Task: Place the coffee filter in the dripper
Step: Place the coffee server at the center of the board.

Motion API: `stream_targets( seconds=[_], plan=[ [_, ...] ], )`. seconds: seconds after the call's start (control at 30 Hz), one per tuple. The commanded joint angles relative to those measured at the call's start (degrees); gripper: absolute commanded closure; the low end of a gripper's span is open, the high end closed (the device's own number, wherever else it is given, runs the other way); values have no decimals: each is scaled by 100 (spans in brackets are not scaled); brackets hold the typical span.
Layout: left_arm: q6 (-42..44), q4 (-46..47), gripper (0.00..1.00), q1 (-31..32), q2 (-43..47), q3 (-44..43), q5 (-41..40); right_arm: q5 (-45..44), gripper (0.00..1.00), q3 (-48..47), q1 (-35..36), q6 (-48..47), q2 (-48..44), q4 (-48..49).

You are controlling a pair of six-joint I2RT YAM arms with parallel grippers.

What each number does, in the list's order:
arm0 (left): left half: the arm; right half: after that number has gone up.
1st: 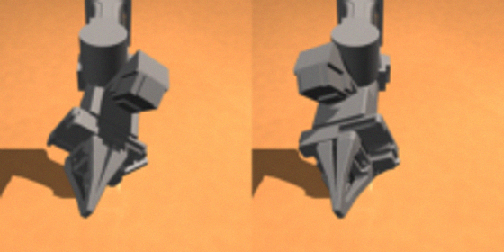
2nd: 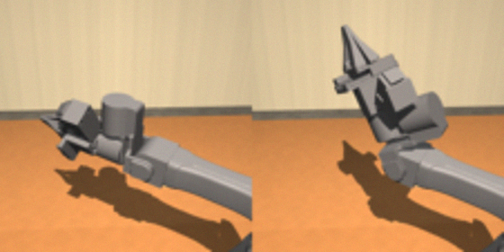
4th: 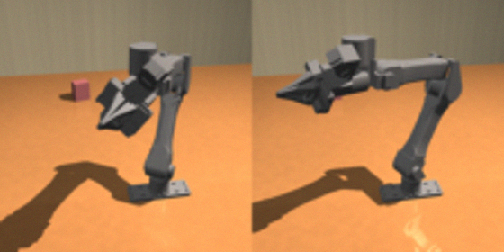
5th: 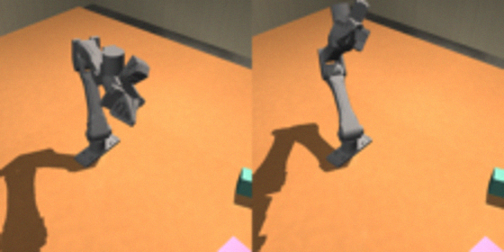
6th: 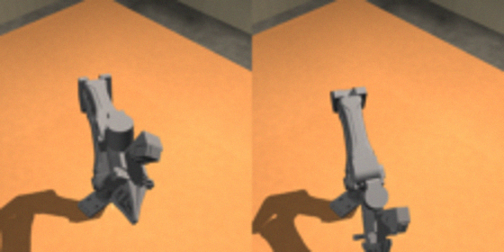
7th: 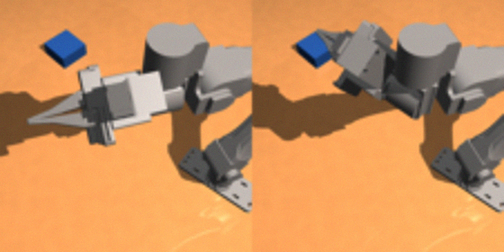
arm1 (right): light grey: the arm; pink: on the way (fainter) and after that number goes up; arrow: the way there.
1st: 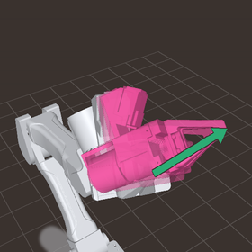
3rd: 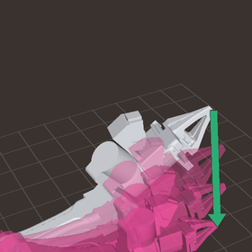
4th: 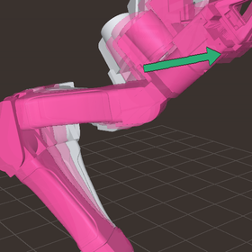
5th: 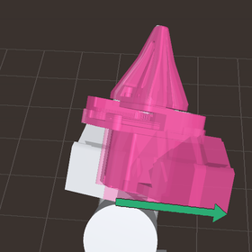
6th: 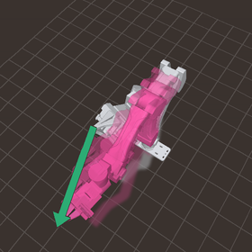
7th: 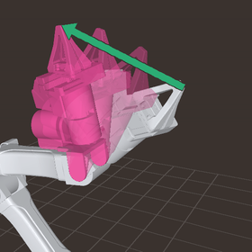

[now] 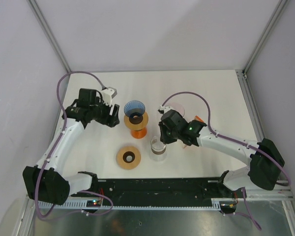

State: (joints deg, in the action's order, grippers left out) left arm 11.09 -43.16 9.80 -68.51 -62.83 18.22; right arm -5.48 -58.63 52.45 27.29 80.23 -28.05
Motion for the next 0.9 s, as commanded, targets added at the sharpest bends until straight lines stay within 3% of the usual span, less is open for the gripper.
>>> stream_targets(
  seconds=[0.0,0.57,0.7,0.87],
  plan=[
    [410,-5,23,-44,209,222,181,35,79,-211,17,88,-95,-163],
    [2726,8,15,59,428,1820,1462,11,49,-211,21,42,-659,149],
    [2683,149,7,792,487,2123,952,-232,39,-211,23,13,-949,121],
    [2499,596,5,1664,499,2531,61,-488,30,-211,33,-17,-1226,65]
  ],
)
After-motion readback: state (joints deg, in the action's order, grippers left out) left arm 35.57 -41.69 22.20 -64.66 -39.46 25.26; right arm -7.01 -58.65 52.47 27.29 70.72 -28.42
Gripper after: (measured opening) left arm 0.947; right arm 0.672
